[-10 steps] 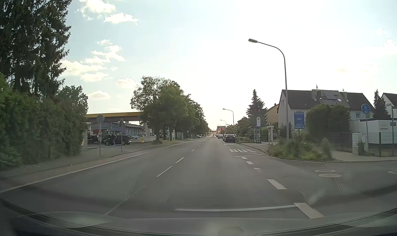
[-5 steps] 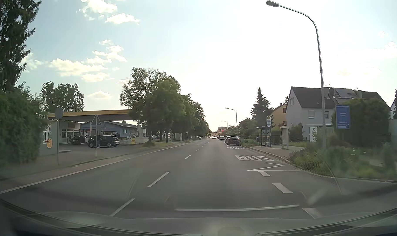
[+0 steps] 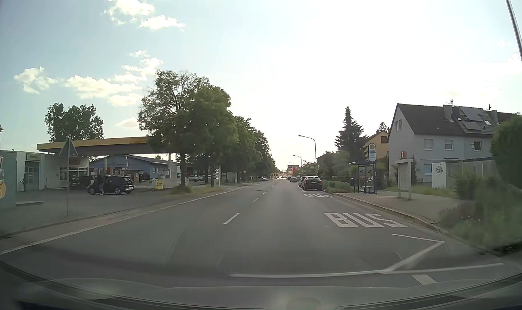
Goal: Follow the waypoints while adhering to traffic rules and regulations
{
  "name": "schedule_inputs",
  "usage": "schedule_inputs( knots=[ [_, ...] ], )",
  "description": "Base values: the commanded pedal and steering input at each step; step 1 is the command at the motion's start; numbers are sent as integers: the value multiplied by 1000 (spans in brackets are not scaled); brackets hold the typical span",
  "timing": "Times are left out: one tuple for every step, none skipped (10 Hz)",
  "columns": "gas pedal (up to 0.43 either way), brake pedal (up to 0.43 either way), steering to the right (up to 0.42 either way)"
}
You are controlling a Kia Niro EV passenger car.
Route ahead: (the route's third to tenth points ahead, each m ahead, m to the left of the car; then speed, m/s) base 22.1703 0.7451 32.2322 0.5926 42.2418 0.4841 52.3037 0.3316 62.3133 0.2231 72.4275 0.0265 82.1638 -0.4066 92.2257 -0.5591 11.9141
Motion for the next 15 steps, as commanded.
schedule_inputs(
  knots=[
    [20,30,-2],
    [28,30,-2],
    [28,30,-2],
    [28,30,-1],
    [28,30,1],
    [28,30,3],
    [28,30,3],
    [28,30,3],
    [28,30,3],
    [28,30,3],
    [28,30,3],
    [28,30,4],
    [28,30,4],
    [28,30,5],
    [28,30,5]
  ],
)
